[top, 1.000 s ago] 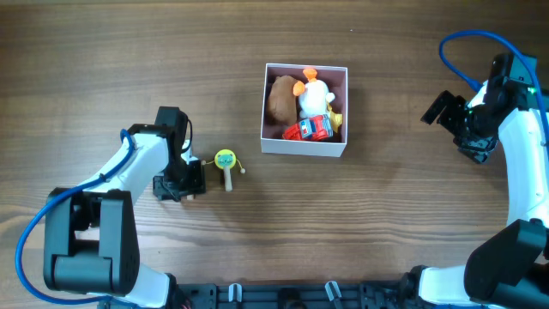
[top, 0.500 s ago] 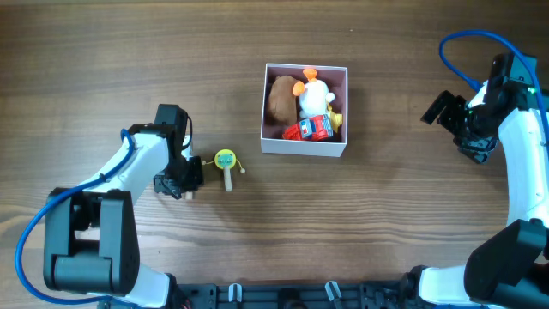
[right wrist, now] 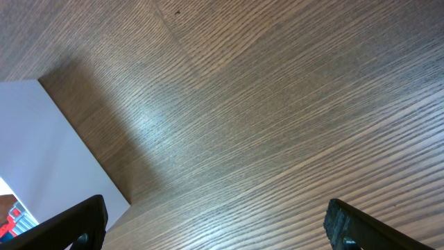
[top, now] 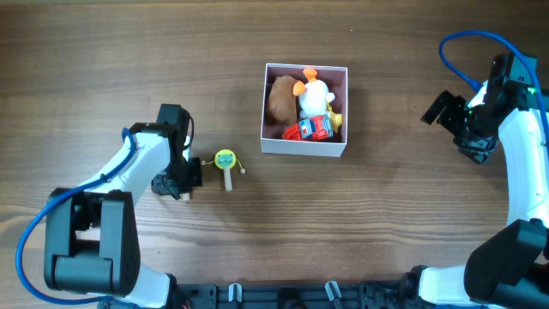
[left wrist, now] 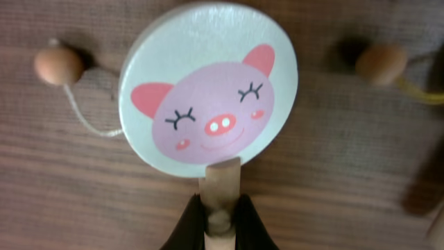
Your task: Pack container
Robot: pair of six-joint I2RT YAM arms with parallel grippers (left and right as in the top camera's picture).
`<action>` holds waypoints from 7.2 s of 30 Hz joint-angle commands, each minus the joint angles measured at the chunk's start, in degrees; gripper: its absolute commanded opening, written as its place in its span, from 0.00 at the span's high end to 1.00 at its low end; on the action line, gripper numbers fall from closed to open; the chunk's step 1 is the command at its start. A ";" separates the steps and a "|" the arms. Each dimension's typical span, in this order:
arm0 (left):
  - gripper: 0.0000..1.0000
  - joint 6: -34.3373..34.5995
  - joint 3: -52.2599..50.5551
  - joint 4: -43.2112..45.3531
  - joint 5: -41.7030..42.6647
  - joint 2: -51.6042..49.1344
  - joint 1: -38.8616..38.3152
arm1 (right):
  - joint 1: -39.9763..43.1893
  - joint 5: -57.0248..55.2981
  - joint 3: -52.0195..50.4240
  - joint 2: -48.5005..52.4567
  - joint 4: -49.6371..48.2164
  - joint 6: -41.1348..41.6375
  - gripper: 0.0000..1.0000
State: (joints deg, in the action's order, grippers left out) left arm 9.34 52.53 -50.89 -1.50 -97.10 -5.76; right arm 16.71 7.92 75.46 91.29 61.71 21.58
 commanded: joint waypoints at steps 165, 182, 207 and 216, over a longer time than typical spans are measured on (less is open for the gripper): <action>0.00 6.36 36.37 -16.98 -2.01 24.76 4.20 | -2.14 28.15 -0.15 -28.11 -16.96 -20.04 0.00; 0.00 6.36 36.37 -17.75 -2.03 26.08 7.26 | -2.14 28.15 -0.15 -44.11 -16.96 -10.67 0.00; 0.00 6.36 36.37 -17.75 -2.03 26.08 7.26 | -3.67 22.95 -0.22 -41.99 -12.59 -24.37 0.00; 0.00 6.36 36.37 -17.75 -2.01 26.08 7.28 | -5.62 22.21 -14.82 -59.01 -15.63 -54.45 0.00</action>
State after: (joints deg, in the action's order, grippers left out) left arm 14.79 88.27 -68.64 -3.40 -71.02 1.15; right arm 11.38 31.27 70.04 38.74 48.34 -18.85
